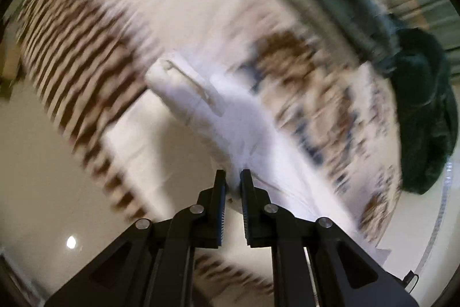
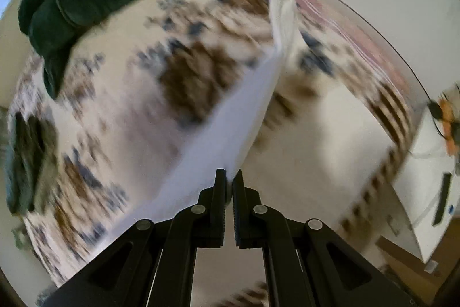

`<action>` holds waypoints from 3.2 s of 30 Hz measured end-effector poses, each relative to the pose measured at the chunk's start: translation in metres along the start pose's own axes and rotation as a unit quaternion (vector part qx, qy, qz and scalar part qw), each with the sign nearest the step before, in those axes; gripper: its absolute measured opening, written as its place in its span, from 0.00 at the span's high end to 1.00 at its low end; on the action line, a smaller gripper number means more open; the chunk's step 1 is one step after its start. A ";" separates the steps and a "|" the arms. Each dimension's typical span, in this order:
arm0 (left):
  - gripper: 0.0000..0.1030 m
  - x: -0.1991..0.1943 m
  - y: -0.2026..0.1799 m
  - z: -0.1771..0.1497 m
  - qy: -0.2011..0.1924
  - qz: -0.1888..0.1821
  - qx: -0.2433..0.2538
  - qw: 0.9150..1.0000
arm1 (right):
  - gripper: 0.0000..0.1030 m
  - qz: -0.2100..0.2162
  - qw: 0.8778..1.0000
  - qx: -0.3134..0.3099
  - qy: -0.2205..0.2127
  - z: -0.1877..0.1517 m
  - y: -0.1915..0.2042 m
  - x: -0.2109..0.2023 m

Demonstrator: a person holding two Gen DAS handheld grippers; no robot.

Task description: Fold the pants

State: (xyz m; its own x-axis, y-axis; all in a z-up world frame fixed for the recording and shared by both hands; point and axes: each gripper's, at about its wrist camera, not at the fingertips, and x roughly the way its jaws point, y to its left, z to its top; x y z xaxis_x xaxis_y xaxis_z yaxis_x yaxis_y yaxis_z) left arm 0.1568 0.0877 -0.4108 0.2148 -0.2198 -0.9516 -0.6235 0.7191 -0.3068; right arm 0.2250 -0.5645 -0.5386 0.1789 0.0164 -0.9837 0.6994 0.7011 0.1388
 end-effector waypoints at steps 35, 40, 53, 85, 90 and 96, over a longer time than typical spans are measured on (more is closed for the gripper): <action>0.28 0.098 0.003 -0.049 0.010 0.106 0.026 0.994 | 0.94 0.088 0.967 0.239 -0.021 0.007 -0.233 0.026; 0.28 0.089 0.020 -0.040 0.011 0.105 -0.001 0.994 | 0.76 0.019 0.976 0.210 0.046 0.006 -0.239 0.061; 1.00 0.073 0.049 -0.041 -0.050 0.078 -0.004 0.996 | 0.95 0.143 0.952 0.262 0.064 -0.065 -0.205 0.077; 0.89 0.037 0.074 -0.029 -0.056 0.000 -0.061 0.997 | 0.92 0.144 0.970 0.178 0.082 -0.071 -0.145 0.035; 0.89 0.050 0.094 -0.012 -0.034 -0.015 -0.100 0.994 | 0.92 0.120 0.968 0.181 0.121 -0.074 -0.149 0.056; 0.83 0.076 0.107 -0.015 -0.007 0.006 -0.100 0.995 | 0.75 0.112 0.969 0.155 0.158 -0.083 -0.165 0.088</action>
State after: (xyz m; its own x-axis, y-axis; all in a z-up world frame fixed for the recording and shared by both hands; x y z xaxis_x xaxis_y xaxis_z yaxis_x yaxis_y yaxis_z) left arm 0.0955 0.1377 -0.5160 0.2166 -0.2023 -0.9551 -0.7631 0.5750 -0.2949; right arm 0.0677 -0.6194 -0.6577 0.1627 0.3953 -0.9040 0.8504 0.4085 0.3317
